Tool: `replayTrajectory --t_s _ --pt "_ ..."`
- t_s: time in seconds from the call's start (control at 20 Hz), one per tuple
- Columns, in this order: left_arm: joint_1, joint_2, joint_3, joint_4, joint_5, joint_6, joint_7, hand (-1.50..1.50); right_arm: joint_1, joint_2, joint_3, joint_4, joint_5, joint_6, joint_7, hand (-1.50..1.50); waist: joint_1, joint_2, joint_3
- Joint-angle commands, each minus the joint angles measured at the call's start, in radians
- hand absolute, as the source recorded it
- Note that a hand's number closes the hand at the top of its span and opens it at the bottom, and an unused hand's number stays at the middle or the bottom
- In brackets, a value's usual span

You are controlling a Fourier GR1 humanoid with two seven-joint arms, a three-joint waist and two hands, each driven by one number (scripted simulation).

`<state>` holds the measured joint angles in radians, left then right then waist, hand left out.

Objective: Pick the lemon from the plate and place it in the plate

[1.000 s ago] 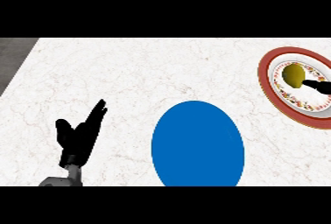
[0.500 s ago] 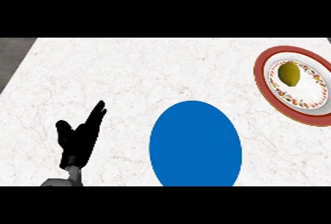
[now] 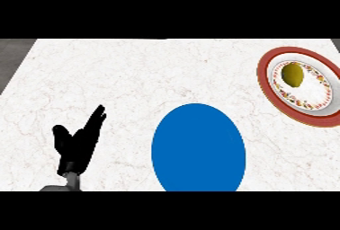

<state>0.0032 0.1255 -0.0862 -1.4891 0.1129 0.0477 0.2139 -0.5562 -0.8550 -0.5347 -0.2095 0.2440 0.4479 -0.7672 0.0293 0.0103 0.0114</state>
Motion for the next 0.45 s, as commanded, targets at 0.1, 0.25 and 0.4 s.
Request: replayTrajectory --t_s 0.1,0.25,0.4 --pt "0.015 0.001 0.007 0.041 0.007 -0.018 0.001 0.0 0.074 -0.019 0.043 -0.016 0.034 0.088 -0.148 -1.5 -0.005 0.001 -0.006" --pt "0.008 -0.004 0.014 0.048 0.03 -0.033 0.01 0.0 0.102 0.002 0.045 -0.006 0.033 0.063 -0.18 -1.5 -0.004 0.003 -0.005" --pt "0.026 -0.023 -0.013 -0.001 -0.006 0.005 0.025 0.0 0.147 -0.027 0.04 -0.002 0.021 0.086 -0.211 -1.5 -0.007 0.0 -0.005"
